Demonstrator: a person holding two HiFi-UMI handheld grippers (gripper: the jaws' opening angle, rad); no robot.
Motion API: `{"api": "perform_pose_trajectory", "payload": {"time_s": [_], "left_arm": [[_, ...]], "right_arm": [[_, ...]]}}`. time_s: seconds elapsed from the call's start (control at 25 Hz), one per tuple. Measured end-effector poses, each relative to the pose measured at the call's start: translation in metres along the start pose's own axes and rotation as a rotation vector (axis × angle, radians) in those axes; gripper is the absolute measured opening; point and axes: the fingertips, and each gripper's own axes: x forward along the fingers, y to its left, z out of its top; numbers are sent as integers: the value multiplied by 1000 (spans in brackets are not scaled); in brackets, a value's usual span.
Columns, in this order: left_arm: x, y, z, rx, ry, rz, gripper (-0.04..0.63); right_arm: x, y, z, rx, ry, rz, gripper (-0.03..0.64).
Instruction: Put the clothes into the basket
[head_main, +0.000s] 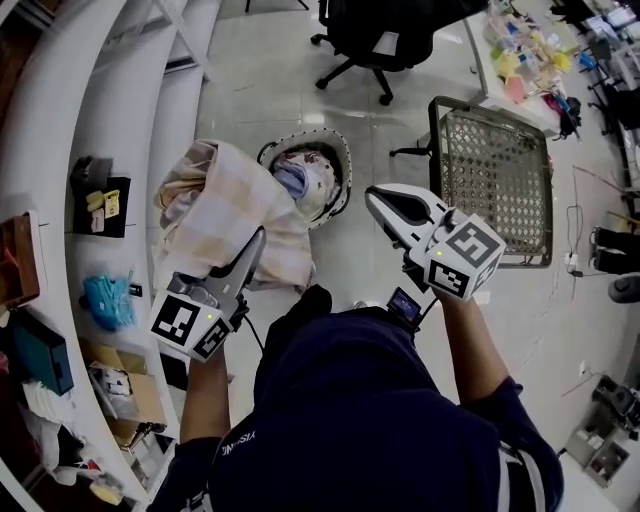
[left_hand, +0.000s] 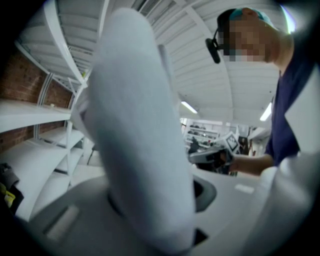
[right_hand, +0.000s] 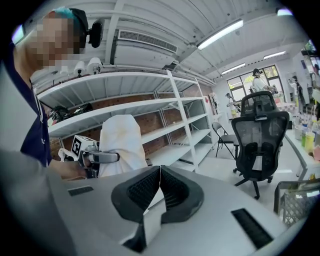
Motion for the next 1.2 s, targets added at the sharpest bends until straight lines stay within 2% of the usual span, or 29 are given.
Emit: {"api": "perform_pose_trajectory", "payload": {"time_s": [0.28, 0.6, 0.96, 1.2], "left_arm": [[9, 38, 8, 10, 7, -29, 129], [19, 56, 7, -4, 12, -46, 129], [32, 73, -4, -27, 38, -35, 127], [45, 81, -10, -39, 60, 6, 127]], "right_arm": [[29, -8, 10, 4, 7, -29, 8], [50, -13, 20, -5, 19, -42, 8], [73, -25, 18, 10, 38, -25, 8], [91, -45, 11, 37, 71, 10, 8]]}}
